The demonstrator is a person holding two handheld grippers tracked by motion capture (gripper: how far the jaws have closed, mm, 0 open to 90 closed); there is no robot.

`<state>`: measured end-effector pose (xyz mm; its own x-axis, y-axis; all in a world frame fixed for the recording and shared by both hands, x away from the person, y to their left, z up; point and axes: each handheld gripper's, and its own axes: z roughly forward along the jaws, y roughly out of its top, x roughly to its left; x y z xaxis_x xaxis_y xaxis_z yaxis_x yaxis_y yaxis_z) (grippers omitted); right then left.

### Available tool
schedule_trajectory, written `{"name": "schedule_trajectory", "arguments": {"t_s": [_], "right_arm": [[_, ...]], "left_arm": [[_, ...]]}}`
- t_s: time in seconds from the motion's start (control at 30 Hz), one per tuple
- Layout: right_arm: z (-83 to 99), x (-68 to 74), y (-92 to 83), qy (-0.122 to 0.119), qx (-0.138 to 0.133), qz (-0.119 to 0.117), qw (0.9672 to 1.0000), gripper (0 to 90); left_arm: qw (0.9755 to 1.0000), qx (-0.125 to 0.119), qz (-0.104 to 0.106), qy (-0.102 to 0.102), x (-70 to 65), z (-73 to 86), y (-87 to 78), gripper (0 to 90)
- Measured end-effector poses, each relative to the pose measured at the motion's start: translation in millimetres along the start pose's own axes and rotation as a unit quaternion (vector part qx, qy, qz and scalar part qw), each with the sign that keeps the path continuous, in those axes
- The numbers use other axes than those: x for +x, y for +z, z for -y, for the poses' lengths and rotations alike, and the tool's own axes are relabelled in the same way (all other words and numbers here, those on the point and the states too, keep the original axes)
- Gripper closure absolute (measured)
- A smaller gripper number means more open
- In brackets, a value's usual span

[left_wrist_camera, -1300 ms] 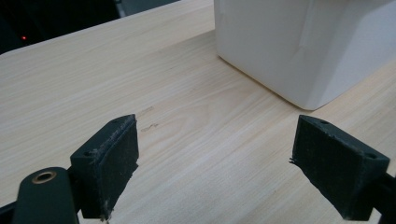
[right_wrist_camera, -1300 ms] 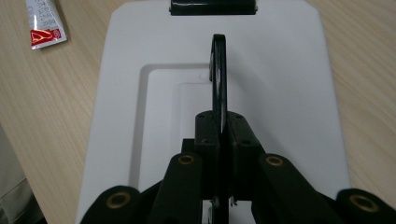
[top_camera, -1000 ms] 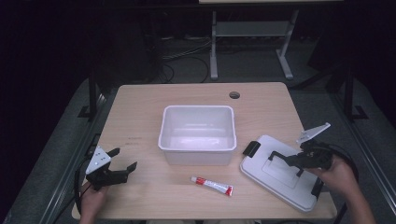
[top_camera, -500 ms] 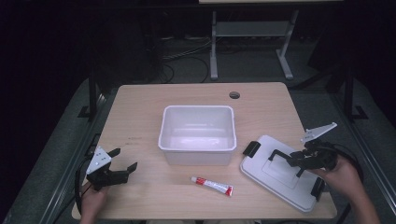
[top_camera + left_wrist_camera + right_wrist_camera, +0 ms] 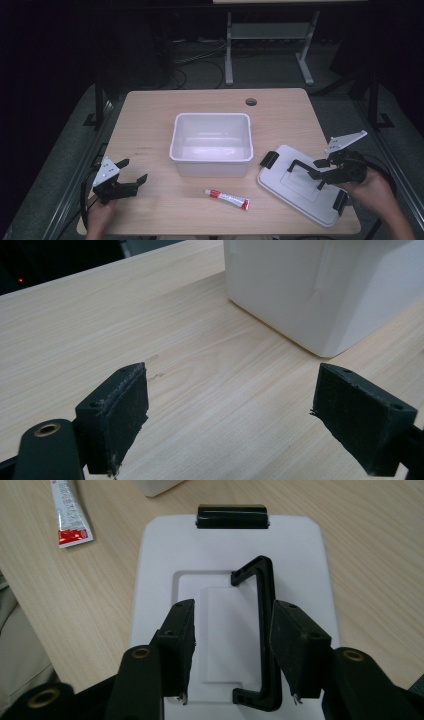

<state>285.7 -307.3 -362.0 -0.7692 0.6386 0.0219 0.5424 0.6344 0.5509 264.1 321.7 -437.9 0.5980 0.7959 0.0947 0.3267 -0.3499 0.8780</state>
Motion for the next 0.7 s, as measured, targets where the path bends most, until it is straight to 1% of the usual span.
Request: {"name": "schedule_trajectory", "arguments": {"t_s": [0.03,0.07,0.13,0.17,0.23,0.27,0.3,0.33,0.53,0.7], "right_arm": [[0.0,0.0,0.0,0.0,0.0,0.0,1.0,51.7],[-0.8,4.2,-0.7,-0.001,0.0,-0.001,1.0,50.8],[-0.9,5.5,-0.8,-0.003,-0.001,-0.002,1.0,50.2],[-1.2,9.5,-0.6,-0.005,-0.002,-0.004,1.0,49.4],[-1.3,10.9,-0.4,-0.006,-0.002,-0.005,1.0,49.0],[-1.1,15.0,1.2,-0.009,-0.002,-0.009,0.9999,48.1],[-1.1,15.0,1.2,-0.009,-0.002,-0.009,0.9999,48.1],[-0.9,18.9,3.2,-0.01,-0.001,-0.011,0.9999,47.3],[-1.6,27.4,8.7,-0.017,0.002,-0.018,0.9997,45.9],[-4.1,37.5,14.2,-0.03,0.001,-0.026,0.9992,44.2]], "left_arm": [[1.0,0.0,0.0,0.0,0.0,0.0,0.0,13.8],[1.0,-0.001,0.0,-0.001,-0.2,0.0,0.1,13.8],[1.0,0.0,-0.001,0.0,0.1,-0.1,-0.3,13.8],[1.0,-0.001,-0.001,-0.001,0.2,-0.1,-0.4,13.8],[1.0,-0.001,-0.001,-0.002,0.3,0.0,-0.6,13.8],[1.0,0.0,-0.001,-0.002,0.5,0.0,-0.6,13.8],[1.0,0.0,-0.001,-0.002,0.5,0.0,-0.6,13.8],[1.0,0.0,-0.001,-0.002,0.6,0.0,-0.7,13.8],[1.0,0.0,-0.001,0.0,0.6,-0.2,-0.8,13.8],[1.0,-0.002,-0.002,-0.002,1.1,0.0,-1.1,13.8]]}}
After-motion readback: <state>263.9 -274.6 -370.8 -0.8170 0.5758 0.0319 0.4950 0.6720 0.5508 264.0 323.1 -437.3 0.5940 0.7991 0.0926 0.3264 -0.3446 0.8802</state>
